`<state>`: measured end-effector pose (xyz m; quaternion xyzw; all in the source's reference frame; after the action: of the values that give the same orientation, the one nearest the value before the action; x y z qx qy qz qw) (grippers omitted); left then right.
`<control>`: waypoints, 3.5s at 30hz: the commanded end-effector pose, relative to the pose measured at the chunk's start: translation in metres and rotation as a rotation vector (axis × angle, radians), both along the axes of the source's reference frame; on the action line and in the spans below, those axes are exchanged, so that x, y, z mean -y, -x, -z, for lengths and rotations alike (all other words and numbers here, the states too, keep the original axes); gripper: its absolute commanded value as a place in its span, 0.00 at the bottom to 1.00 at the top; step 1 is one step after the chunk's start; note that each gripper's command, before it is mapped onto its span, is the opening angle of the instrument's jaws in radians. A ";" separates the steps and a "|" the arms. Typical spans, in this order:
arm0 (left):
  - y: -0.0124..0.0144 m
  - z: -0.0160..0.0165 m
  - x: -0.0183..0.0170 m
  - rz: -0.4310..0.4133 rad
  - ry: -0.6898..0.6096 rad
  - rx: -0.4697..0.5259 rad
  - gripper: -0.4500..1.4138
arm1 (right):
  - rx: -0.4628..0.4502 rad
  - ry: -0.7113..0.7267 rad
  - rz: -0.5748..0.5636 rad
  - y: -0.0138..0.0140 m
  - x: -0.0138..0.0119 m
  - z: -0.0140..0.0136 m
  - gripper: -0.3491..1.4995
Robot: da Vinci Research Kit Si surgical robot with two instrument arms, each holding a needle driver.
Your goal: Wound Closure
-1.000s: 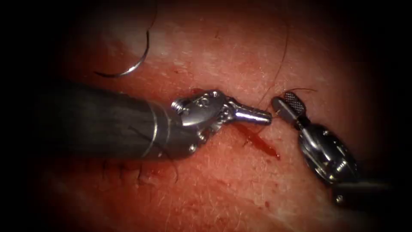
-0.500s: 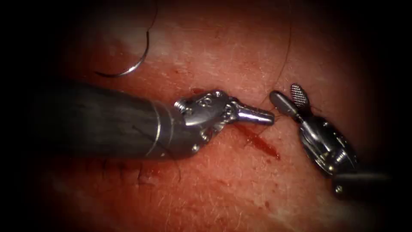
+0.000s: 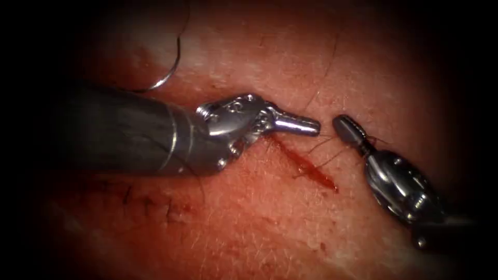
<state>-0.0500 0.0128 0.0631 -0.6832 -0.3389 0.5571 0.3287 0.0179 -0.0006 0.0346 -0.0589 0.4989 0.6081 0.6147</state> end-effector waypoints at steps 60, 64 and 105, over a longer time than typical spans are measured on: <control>0.0080 -0.0103 -0.0281 0.129 0.146 -0.229 0.00 | 0.260 0.009 0.210 -0.0080 0.0131 -0.0002 0.00; 0.0085 -0.0110 -0.0291 0.144 0.169 -0.258 0.00 | 0.259 0.005 0.232 -0.0081 0.0137 -0.0001 0.00; 0.0125 -0.0155 -0.0327 0.170 0.248 -0.378 0.00 | 0.272 -0.045 0.353 -0.0103 0.0207 -0.0004 0.00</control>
<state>-0.0619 0.0454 0.0781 -0.6274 -0.1405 0.6833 0.3460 0.0277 -0.0202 0.0347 -0.0415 0.4007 0.4886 0.7739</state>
